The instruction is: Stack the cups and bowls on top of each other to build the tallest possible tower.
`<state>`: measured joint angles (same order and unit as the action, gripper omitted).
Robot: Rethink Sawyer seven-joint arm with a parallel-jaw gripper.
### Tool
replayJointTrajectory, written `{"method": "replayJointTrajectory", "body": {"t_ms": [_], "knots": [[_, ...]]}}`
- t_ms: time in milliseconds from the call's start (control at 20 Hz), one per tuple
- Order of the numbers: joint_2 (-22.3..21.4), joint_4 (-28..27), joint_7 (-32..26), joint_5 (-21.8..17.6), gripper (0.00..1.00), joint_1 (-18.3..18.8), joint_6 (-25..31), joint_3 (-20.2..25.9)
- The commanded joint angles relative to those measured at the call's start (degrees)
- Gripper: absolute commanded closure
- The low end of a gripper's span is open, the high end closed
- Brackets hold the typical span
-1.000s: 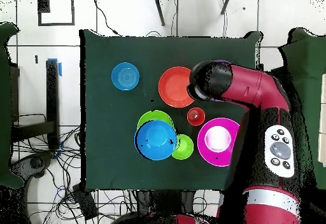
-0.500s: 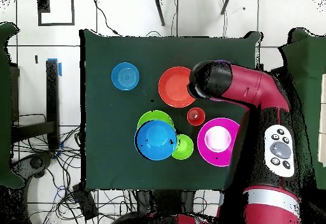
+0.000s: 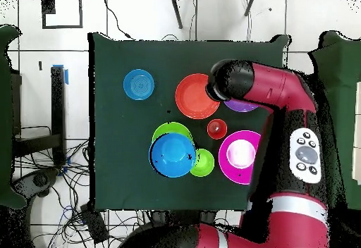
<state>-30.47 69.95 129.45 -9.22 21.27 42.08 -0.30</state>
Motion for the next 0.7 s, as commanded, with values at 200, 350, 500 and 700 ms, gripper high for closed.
{"method": "replayJointTrajectory", "body": {"t_ms": [200, 350, 500, 700], "knots": [[11.4, -12.01, -12.92, -7.13, 0.0, 0.03, -0.24, 7.17], [12.48, -12.62, -11.58, -7.7, 0.0, -0.63, 0.72, 5.98], [13.48, -11.86, -10.89, -7.93, 0.0, -0.81, -0.52, 6.08], [14.36, -11.22, -8.77, -9.59, 0.0, -2.09, -2.36, 4.36]]}}
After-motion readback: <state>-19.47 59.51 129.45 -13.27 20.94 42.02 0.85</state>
